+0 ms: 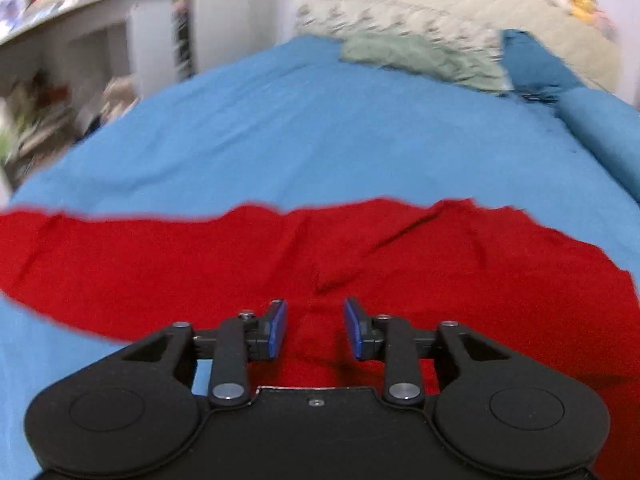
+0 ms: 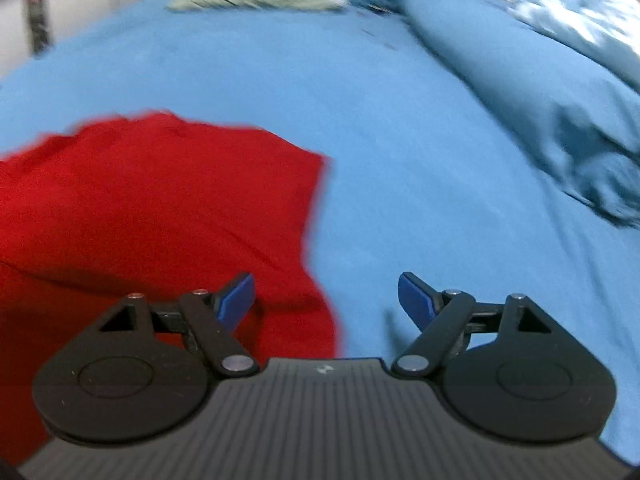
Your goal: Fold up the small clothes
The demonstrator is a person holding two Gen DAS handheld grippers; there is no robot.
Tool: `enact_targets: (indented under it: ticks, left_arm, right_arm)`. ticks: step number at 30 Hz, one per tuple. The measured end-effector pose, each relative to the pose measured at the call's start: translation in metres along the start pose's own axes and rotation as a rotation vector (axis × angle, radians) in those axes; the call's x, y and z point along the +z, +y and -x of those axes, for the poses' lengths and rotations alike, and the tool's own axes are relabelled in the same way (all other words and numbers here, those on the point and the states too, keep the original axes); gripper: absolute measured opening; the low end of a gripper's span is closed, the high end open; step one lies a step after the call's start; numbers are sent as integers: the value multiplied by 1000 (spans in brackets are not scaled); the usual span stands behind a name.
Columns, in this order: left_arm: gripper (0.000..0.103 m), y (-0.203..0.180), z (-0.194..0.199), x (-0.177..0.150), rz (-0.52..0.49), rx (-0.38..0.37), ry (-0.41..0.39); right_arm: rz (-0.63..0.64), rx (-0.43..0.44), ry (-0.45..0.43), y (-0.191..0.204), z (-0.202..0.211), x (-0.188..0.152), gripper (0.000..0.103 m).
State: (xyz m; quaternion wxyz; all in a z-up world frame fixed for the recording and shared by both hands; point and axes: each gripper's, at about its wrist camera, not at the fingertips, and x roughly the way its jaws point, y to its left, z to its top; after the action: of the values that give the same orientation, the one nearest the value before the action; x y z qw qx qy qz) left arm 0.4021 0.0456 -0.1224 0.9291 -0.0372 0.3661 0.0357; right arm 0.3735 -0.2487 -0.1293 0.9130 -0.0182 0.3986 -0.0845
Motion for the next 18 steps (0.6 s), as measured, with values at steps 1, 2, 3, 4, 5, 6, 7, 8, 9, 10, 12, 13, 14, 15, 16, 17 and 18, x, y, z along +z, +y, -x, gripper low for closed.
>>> enact_targets:
  ticks: [1, 2, 3, 4, 5, 6, 7, 8, 9, 10, 12, 13, 14, 15, 16, 17, 18]
  left_arm:
    - [52, -7, 1, 1, -31, -24, -12]
    - [54, -13, 0, 3, -51, -51, -14]
    - [55, -18, -6, 4, -62, -82, -8]
    - [55, -22, -12, 4, -66, -106, 4]
    - [55, -25, -19, 6, -69, -123, 13]
    - [55, -30, -27, 8, -77, -133, 19]
    - [55, -34, -34, 7, -87, -135, 27]
    - [55, -37, -41, 8, -95, -136, 40]
    - [55, -38, -49, 8, -95, -140, 63]
    - [55, -38, -54, 7, -91, -145, 81]
    - [55, -36, -61, 3, -79, -144, 116]
    - [55, -35, -62, 0, -74, -142, 128]
    - [55, -34, -63, -3, -70, -140, 132]
    - [56, -33, -61, -7, -63, -143, 127]
    - [57, -31, -60, -9, -55, -149, 121]
    - [57, -30, -60, -9, -44, -151, 115]
    - [57, -30, -59, -9, -38, -152, 117]
  right_arm:
    - [4, 43, -11, 5, -2, 4, 96]
    - [3, 78, -16, 10, -7, 7, 96]
    - [-8, 107, -17, 15, -13, 10, 96]
    - [-26, 132, -19, 19, -21, 11, 96]
    - [-44, 145, -15, 22, -29, 10, 95]
    - [-58, 144, -4, 24, -37, 9, 95]
    - [-72, 136, 14, 25, -44, 6, 95]
    - [-87, 129, 40, 23, -53, 2, 94]
    - [-101, 133, 61, 22, -58, -3, 94]
    - [-102, 136, 53, 21, -57, -6, 94]
    - [-82, 134, 61, 25, -51, -2, 95]
    - [-80, 150, 46, 25, -46, 3, 95]
    - [-83, 169, 26, 25, -45, 9, 95]
    - [-83, 183, 10, 24, -44, 15, 95]
    - [-80, 185, 2, 25, -48, 21, 95]
    - [-82, 183, 1, 25, -53, 28, 95]
    - [-91, 186, 8, 25, -64, 34, 95]
